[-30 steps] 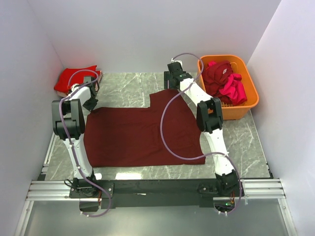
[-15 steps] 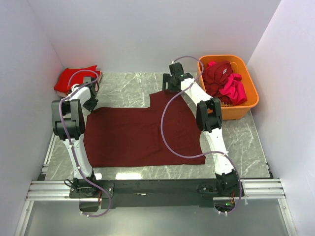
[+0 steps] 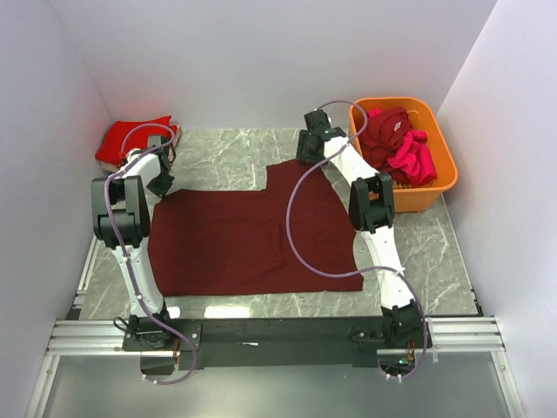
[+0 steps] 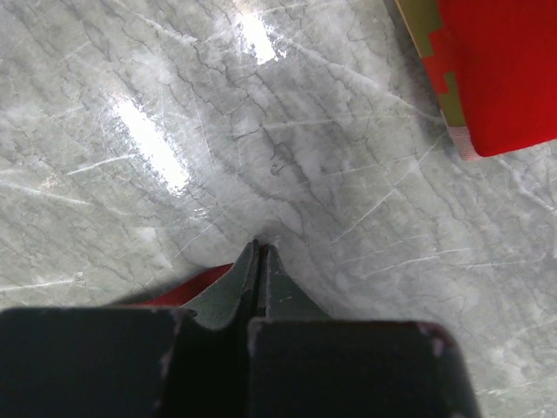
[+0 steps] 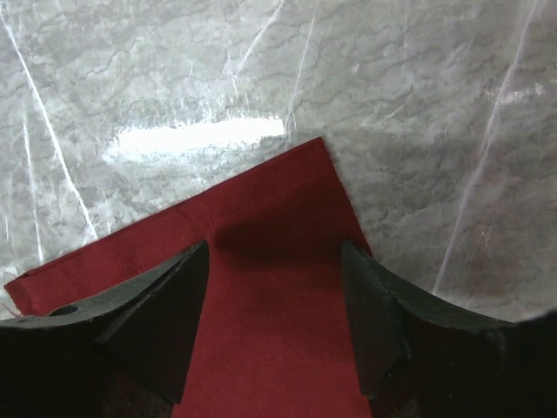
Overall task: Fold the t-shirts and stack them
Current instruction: Fold the tshirt
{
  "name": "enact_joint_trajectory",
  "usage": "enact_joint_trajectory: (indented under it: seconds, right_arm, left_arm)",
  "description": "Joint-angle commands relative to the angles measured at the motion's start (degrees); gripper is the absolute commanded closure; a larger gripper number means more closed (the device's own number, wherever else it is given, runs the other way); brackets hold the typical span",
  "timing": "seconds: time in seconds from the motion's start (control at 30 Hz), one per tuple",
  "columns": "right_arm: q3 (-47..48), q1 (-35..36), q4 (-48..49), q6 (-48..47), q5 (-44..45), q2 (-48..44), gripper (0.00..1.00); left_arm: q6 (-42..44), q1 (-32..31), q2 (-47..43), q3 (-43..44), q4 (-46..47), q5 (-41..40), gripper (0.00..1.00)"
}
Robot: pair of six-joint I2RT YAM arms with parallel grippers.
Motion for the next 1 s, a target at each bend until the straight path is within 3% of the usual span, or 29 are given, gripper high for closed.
enact_joint_trajectory:
  seconds: [0.0, 0.13, 0.27, 0.4, 0.43, 0.5, 0.73, 0.97]
  right_arm:
    - [3.6, -0.2, -3.8, 0.5, 0.9, 2.7, 0.33]
    - [4.7, -0.2, -3.8, -0.5, -0.9, 3.3, 0.42]
    - [4.7, -0.2, -3.3, -1.4, -3.1, 3.3, 0.59]
    - [4.7, -0.2, -3.3, -1.5, -3.4, 3.3, 0.82]
    - [4.7, -0.1, -3.2, -1.5, -3.2, 3.2, 0.92]
    - [3.1, -0.2, -2.1, -1.6, -3.1, 2.3, 1.00]
    - [-3.5, 0.8, 4.0, -7.4, -0.7, -5.6, 1.00]
    - [-19.6, 2.5, 11.1, -10.9, 1.7, -19.6, 1.00]
  left_arm:
    - [0.5, -0.2, -1.2, 0.1, -1.7, 0.8, 0.99]
    - [0.4, -0.2, -1.3, 0.1, -2.1, 0.4, 0.99]
    - [0.5, -0.1, -1.6, 0.1, -1.7, 0.5, 0.99]
    - [0.6, -0.1, -1.5, 0.4, -2.1, 0.5, 0.99]
    - [0.7, -0.1, -1.6, 0.4, -2.1, 0.5, 0.99]
    - [0.8, -0.1, -1.9, 0.3, -1.9, 0.5, 0.99]
    - [1.3, -0.1, -4.3, -1.2, -0.3, 1.9, 0.99]
    - [0.6, -0.2, -8.6, -4.1, 0.7, 3.3, 0.99]
